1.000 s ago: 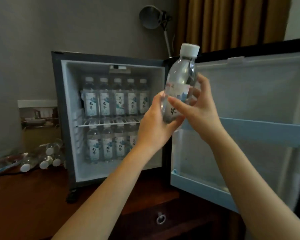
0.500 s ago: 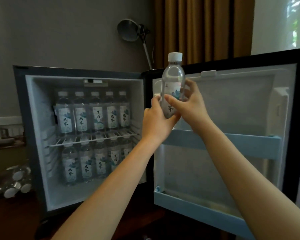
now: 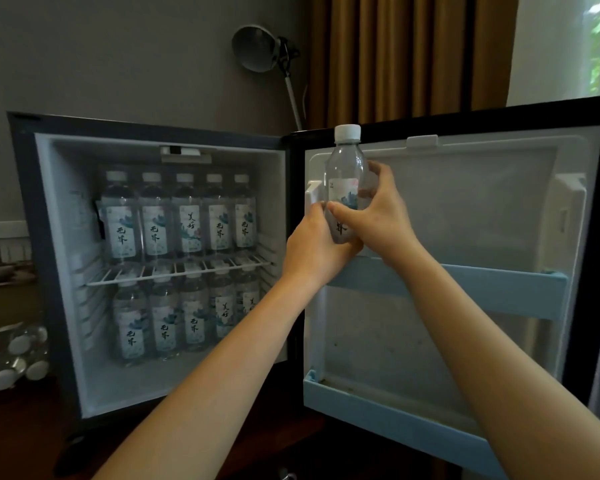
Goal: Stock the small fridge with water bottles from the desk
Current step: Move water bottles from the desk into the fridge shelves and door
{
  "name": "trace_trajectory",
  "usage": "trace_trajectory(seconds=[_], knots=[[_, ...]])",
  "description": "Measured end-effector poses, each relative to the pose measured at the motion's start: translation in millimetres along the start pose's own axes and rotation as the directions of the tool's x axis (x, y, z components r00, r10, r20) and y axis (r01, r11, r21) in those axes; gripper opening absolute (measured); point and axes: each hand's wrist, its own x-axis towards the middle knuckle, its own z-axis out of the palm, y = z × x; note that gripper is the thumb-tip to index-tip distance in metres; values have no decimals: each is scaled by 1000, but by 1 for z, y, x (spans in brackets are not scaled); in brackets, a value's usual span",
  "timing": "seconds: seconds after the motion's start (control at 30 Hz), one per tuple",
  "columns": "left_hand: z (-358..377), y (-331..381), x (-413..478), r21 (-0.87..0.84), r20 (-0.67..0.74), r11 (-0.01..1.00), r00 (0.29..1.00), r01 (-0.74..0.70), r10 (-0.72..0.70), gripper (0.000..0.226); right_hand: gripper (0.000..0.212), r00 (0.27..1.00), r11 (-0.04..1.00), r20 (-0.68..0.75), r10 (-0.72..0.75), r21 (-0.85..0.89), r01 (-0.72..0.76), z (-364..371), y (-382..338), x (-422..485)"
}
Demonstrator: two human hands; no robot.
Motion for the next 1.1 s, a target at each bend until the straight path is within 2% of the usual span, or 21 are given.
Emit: trace_trajectory(seconds=[0.13,0.3,0.5,0.63,0.77,0.87,0.97,1.1], knots=[[3,-5,-6,67,-91,997,995,-38,44,55,82,998,995,53,16,-103,-11,0,0,0],[5,-5,-14,27,-183,999,982,-47,51,58,80,997,983,75,23,-185,-9,2,1,1],[6,-4,-13,43,-173,997,982,-65,71,65,82,998,938,56,10,-346,11,6,1,-1],[9,0,-11,112,-177,991,980,-70,89,75,65,999,912,-30,-38,-409,22,-15,-4,-7],[11,4,-9,109,-170,993,984,-33,52,84,46,976,924,-190,-106,-380,27,-53,-7,-13],[9,6,-7,142,-145,989,988,-31,51,89,34,963,969,-269,-6,-239,-61,-71,2,-16],[8,7,-7,164,-130,986,990,-34,56,93,28,959,984,-276,65,-143,-107,-74,7,-18],[9,5,-11,183,-151,983,987,-21,49,87,28,965,977,-246,92,-162,-135,-73,6,-18]])
